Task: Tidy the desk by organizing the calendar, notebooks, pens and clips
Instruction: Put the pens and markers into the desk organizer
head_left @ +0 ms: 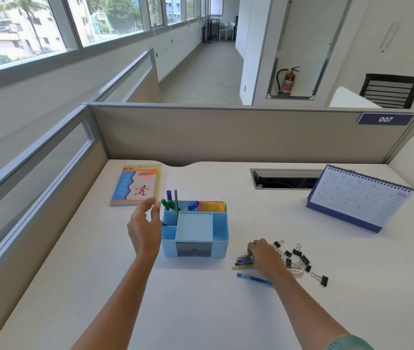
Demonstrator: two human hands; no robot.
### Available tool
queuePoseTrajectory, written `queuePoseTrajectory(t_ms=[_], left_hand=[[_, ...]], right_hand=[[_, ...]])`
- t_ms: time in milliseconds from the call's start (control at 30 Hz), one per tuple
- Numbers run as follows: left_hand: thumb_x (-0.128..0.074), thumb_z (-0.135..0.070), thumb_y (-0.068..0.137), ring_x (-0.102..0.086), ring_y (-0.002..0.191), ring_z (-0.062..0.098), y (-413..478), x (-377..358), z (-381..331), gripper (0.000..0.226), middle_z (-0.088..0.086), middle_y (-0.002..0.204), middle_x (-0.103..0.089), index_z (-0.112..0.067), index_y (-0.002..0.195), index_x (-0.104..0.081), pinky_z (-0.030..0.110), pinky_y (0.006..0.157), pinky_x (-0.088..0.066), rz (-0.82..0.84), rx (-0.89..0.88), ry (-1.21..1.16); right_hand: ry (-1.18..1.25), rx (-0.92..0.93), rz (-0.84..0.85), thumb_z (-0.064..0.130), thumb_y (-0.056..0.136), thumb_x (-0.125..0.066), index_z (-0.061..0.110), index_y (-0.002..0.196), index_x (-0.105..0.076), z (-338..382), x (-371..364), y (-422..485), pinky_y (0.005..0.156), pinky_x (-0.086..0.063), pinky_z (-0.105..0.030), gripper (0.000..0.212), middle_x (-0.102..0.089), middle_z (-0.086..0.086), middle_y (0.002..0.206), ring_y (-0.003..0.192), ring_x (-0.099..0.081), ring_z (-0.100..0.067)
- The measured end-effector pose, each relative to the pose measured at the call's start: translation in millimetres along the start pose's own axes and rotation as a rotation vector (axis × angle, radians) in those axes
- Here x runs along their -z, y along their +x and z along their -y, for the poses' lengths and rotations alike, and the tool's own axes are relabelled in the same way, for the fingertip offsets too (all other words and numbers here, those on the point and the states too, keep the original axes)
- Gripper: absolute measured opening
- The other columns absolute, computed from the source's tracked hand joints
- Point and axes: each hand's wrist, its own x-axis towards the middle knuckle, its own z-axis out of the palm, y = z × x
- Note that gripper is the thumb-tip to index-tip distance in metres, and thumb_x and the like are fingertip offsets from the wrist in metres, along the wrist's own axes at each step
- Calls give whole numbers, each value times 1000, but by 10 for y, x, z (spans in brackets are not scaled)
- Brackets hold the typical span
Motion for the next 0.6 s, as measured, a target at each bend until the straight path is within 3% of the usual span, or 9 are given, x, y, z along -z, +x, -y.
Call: queuePoseTrajectory(t_ms=[100, 200, 267, 433, 600], left_hand=[[-58, -28, 94, -58, 100, 13, -21, 22, -40, 21, -14, 107, -60, -21, 112, -66, 31, 86, -51, -5, -61, -19], [-60, -21, 92, -59, 92, 11, -66, 19, -93, 16, -11, 101, -65, -20, 105, -70, 17, 78, -46, 29, -92, -53], [-64, -22, 90, -64, 87, 11, -113, -38, -155, 15, -6, 95, -71, -18, 101, -72, 19, 73, -51, 123, -62, -95], [-74, -19, 82, -71, 76, 12, -190, -211, -349, 9, -4, 77, -75, -17, 90, -75, 27, 75, -57, 445, 20, -201], [-70, -13, 84, -72, 74, 16, -140, -194, -328, 6, -1, 74, -74, -16, 85, -75, 25, 75, -58, 398, 10, -261]], right_hand=[[166, -14, -153, -2, 87, -45, 12, 98, -58, 52, 60, -22, 70, -34, -23, 22, -59, -2, 99, 102, -49, -21], [463, -47, -426, 6, 92, -51, 13, 95, -60, 301, 241, -37, 66, -37, -16, 11, -58, 4, 91, 89, -47, -13], [605, -12, -540, 8, 92, -55, 14, 93, -60, 556, 378, -16, 67, -38, -14, 8, -58, 6, 90, 86, -47, -10], [760, 189, -596, 15, 92, -55, 16, 94, -62, 1180, 686, 100, 74, -39, -11, 7, -61, 7, 91, 89, -50, -5], [819, 234, -566, 18, 92, -57, 18, 96, -63, 1412, 737, 238, 73, -47, -17, 8, -63, 9, 94, 91, -53, -7]])
